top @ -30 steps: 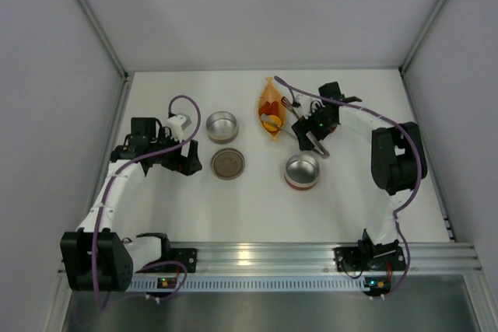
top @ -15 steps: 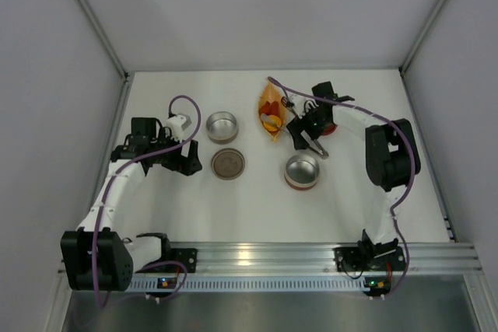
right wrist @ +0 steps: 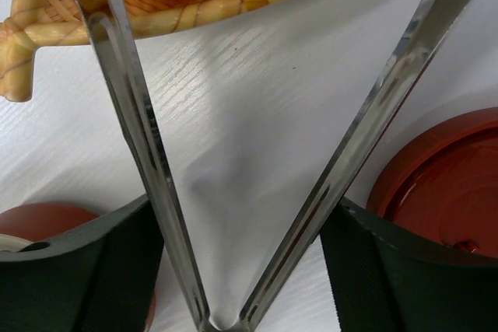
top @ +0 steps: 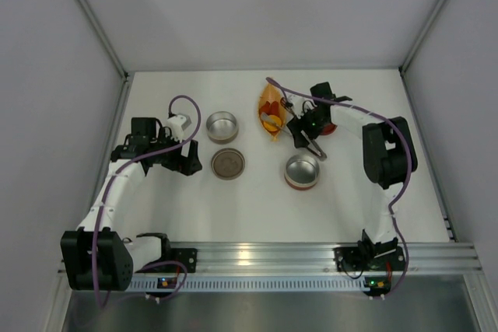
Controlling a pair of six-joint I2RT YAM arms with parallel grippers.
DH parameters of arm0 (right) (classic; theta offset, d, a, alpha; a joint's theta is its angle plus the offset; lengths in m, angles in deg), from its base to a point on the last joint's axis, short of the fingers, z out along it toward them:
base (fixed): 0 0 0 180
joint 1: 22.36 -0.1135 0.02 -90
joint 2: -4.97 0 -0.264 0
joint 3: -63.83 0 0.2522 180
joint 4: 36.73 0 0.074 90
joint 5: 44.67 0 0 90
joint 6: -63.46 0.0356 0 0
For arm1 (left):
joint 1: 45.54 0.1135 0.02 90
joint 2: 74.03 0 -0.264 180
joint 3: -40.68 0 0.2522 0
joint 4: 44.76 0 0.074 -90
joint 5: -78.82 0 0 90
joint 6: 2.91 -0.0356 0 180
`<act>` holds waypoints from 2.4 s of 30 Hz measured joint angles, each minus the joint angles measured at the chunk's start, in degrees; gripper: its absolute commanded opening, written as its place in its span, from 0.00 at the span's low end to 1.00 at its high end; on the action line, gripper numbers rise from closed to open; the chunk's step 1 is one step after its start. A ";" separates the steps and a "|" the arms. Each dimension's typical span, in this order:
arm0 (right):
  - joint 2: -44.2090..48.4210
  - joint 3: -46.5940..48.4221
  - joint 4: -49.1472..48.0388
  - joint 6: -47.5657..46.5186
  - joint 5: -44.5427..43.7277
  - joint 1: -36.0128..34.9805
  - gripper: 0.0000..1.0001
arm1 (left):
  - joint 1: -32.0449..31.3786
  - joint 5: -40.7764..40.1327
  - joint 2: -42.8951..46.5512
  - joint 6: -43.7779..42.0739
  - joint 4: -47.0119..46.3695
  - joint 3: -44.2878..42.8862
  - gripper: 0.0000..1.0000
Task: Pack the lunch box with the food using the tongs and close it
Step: Pick up the clamp at the center of the board, then pick up the fake food from the plate.
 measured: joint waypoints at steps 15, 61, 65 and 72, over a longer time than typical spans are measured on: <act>4.83 0.26 2.54 -1.03 -0.68 0.00 0.49 | 0.00 -0.04 0.04 0.04 0.02 0.00 0.98; 0.35 31.47 42.18 -11.28 15.43 9.90 0.36 | 0.00 2.45 2.45 -1.22 1.14 -0.79 0.98; -1.64 31.58 42.75 -11.56 16.57 10.40 0.36 | 0.00 2.56 2.43 -1.22 1.16 -0.83 0.98; -5.55 33.77 43.28 -11.43 18.36 10.58 0.35 | 0.00 2.54 2.19 -1.22 1.27 -1.09 0.98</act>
